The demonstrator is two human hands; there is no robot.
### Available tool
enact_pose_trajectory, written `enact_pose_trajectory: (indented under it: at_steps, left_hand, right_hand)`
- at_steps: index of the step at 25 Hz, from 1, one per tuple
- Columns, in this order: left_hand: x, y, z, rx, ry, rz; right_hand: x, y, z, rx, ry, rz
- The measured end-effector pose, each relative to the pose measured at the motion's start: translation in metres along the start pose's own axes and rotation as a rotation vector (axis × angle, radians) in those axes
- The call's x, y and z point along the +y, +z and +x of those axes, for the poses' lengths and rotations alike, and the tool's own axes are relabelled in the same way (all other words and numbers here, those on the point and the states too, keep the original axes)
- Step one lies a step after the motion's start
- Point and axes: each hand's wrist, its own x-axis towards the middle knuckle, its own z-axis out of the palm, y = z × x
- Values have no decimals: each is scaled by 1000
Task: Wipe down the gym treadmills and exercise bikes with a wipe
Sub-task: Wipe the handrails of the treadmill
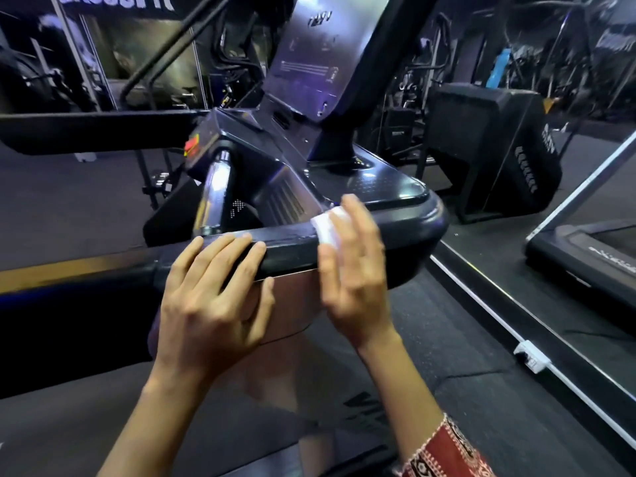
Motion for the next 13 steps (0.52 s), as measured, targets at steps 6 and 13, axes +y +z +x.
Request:
enact_pose_trajectory:
  at_steps: [6, 13]
  left_hand:
    - [-42, -33, -12, 3, -46, -5]
    - [-85, -67, -30, -13, -158, 6]
  right_hand:
    - [-64, 17, 18, -122, 69, 24]
    - [-107, 36, 26, -344, 63, -180]
